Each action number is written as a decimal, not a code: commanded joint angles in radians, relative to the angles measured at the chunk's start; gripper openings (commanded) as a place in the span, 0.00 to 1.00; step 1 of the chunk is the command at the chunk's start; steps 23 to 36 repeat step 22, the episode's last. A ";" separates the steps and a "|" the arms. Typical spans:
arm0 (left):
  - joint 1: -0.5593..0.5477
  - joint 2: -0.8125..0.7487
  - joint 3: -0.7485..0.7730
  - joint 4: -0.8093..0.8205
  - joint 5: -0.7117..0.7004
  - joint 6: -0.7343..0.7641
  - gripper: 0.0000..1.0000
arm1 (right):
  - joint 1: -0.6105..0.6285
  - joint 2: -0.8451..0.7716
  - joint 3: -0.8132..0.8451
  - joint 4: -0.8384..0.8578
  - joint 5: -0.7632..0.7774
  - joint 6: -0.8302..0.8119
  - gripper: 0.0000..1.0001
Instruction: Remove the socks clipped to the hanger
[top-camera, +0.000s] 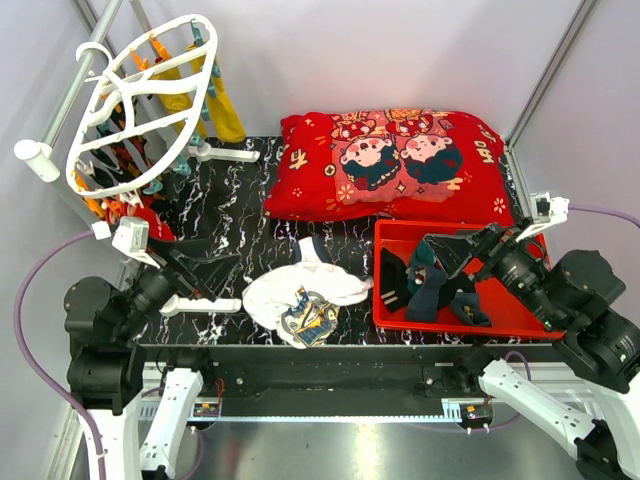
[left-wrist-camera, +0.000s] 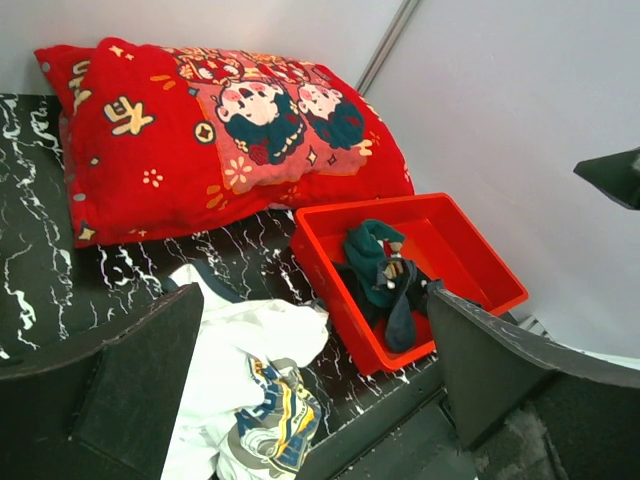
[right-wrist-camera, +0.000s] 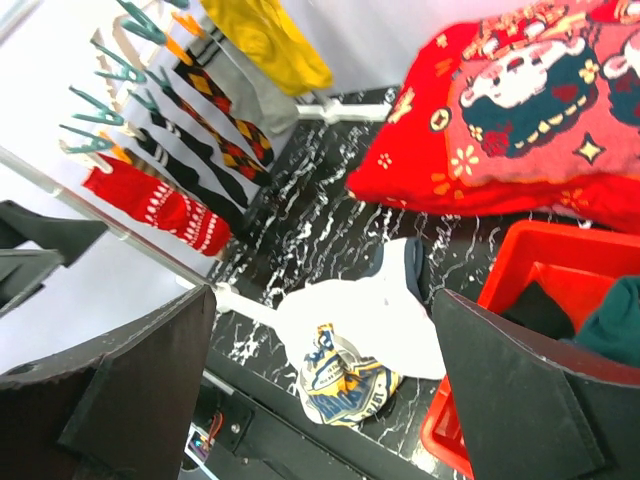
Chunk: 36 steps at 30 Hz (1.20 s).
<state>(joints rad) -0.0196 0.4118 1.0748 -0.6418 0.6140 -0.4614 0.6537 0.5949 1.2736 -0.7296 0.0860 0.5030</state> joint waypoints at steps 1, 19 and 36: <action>0.000 -0.027 -0.012 0.034 0.044 -0.019 0.99 | -0.002 -0.027 0.007 0.059 -0.037 -0.037 1.00; 0.000 -0.054 -0.044 0.042 0.033 -0.043 0.99 | -0.002 -0.064 -0.029 0.096 -0.026 -0.004 1.00; 0.000 -0.051 -0.041 0.044 0.033 -0.043 0.99 | -0.002 -0.069 -0.039 0.096 -0.025 0.005 1.00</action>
